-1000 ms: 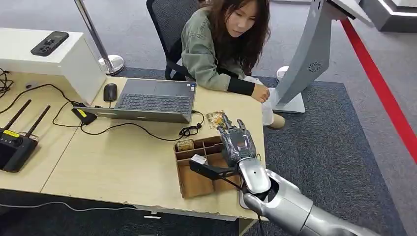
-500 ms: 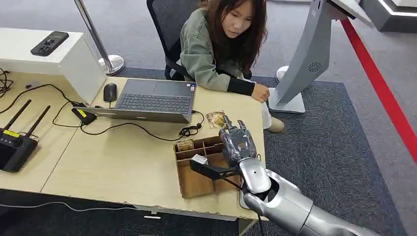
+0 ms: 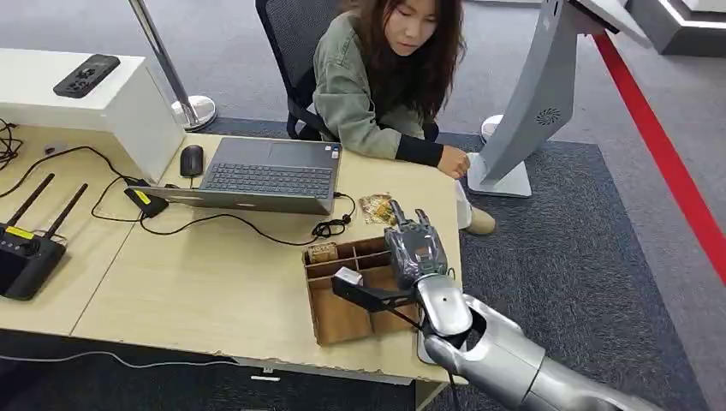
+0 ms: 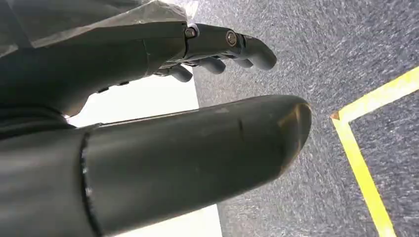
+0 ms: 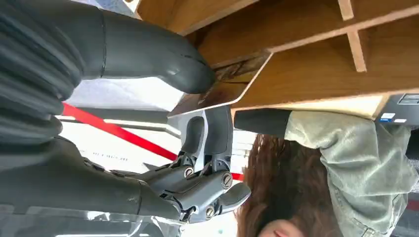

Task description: Pass the card to the sensor for recognition and then transmit it.

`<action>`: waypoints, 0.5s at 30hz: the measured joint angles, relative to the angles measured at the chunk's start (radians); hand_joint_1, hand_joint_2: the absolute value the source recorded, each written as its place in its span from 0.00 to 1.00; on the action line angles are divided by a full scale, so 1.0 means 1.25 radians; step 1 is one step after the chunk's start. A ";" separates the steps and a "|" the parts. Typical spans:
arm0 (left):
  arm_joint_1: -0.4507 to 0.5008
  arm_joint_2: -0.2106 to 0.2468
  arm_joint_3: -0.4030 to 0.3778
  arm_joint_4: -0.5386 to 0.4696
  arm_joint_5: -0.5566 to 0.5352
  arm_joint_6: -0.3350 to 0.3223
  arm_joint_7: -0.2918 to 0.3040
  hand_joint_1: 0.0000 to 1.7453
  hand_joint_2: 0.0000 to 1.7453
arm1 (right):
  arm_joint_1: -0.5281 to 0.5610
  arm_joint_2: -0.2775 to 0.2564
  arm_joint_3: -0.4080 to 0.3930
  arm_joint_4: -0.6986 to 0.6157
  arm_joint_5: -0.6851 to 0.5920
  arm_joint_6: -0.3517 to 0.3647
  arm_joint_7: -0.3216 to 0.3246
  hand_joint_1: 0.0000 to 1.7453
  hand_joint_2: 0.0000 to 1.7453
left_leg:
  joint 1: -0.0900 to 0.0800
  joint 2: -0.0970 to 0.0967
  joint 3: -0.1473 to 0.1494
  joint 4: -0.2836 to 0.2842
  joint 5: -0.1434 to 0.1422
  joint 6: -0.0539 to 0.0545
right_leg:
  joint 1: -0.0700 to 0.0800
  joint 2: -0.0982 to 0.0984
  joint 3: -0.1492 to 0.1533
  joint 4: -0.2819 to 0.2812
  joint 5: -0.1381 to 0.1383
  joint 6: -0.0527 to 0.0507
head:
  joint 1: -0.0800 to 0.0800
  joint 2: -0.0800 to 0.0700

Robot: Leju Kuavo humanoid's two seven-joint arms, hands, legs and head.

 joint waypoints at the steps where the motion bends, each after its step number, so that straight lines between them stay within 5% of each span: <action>1: 0.000 0.000 0.000 0.000 0.002 0.002 0.000 0.00 0.00 | 0.000 0.000 0.000 0.000 0.000 -0.001 0.000 0.78 1.00 | 0.000 0.000 0.000 0.000 0.000 0.000 | 0.000 0.000 0.000 0.000 0.000 0.000 | 0.000 0.000; 15: 0.001 0.000 0.006 0.000 0.005 0.006 -0.004 0.00 0.00 | 0.000 -0.006 -0.019 -0.035 -0.008 -0.049 0.035 0.72 1.00 | 0.000 0.000 0.000 0.000 0.000 0.000 | 0.000 0.000 0.000 0.000 0.000 0.000 | 0.000 0.000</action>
